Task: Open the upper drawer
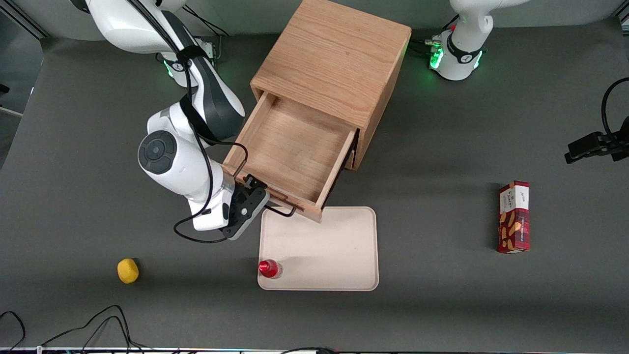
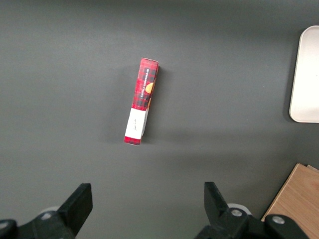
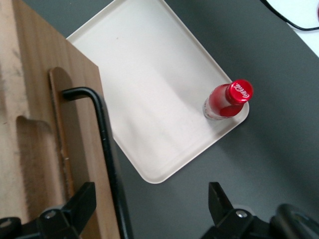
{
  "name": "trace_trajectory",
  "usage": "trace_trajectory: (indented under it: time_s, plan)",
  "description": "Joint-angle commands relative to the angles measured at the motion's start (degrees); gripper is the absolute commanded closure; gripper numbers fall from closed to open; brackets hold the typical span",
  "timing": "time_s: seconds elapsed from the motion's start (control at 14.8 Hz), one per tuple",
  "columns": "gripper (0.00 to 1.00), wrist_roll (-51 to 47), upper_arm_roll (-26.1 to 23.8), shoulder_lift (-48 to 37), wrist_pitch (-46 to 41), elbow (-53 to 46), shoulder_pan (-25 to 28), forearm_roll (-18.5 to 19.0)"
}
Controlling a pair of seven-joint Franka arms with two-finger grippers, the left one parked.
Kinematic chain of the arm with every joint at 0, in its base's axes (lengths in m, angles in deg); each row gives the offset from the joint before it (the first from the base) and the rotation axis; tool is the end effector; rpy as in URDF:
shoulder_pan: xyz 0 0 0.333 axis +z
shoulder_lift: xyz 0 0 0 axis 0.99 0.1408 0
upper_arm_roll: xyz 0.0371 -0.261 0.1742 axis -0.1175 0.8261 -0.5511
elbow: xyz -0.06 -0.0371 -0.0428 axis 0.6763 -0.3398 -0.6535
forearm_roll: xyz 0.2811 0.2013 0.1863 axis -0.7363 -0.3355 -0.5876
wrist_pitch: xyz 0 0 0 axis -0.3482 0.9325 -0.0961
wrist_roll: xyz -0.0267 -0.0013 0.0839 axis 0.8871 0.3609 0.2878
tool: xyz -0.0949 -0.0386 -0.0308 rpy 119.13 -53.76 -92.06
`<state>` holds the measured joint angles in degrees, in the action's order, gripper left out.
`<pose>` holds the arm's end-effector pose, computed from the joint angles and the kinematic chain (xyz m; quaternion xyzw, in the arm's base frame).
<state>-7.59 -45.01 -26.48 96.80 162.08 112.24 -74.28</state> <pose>0.6454 0.3164 0.4186 -0.9006 -0.4232 -0.0621 0.0774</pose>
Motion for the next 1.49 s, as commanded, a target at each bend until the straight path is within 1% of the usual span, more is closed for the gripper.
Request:
trace_trajectory:
  time_s: [0.0,0.07,0.27,0.41,0.47,0.68,0.74,0.81,0.88,0.95,1.02,1.08,1.15,1.29,1.42]
  plan:
    - [0.0,2.2,0.5,0.2,-3.3,-1.8,0.3,-2.0]
    - [0.0,2.2,0.5,-0.6,-4.6,-1.8,0.0,-2.1]
    - [0.0,1.4,0.0,-6.2,-6.0,-0.7,-2.1,-5.4]
    - [0.0,0.8,-0.3,-9.8,-6.1,-0.3,-5.0,-5.5]
    - [0.0,-1.7,-0.3,-12.0,-7.2,0.2,-6.8,-5.5]
    - [0.0,-10.1,-0.4,-18.5,-17.3,3.2,-14.1,-5.3]
    - [0.0,-12.7,-0.4,-20.8,-20.1,4.7,-16.8,-4.5]
    - [0.0,-15.1,-0.3,-23.8,-21.2,7.2,-18.4,-2.6]
    - [0.0,-18.5,-0.4,-27.0,-21.3,10.5,-20.5,1.3]
    - [0.0,-21.6,-0.4,-29.4,-21.3,12.7,-22.3,3.4]
    - [0.0,-24.4,-0.4,-31.4,-21.6,14.2,-24.2,4.3]
    - [0.0,-27.3,-0.5,-33.3,-22.8,15.3,-25.6,6.3]
    - [0.0,-30.8,-0.5,-35.2,-23.2,16.4,-26.6,9.7]
    - [0.0,-34.3,-0.9,-37.9,-24.1,18.4,-27.1,12.9]
    - [0.0,-34.7,-1.9,-38.2,-24.3,18.6,-27.3,15.2]
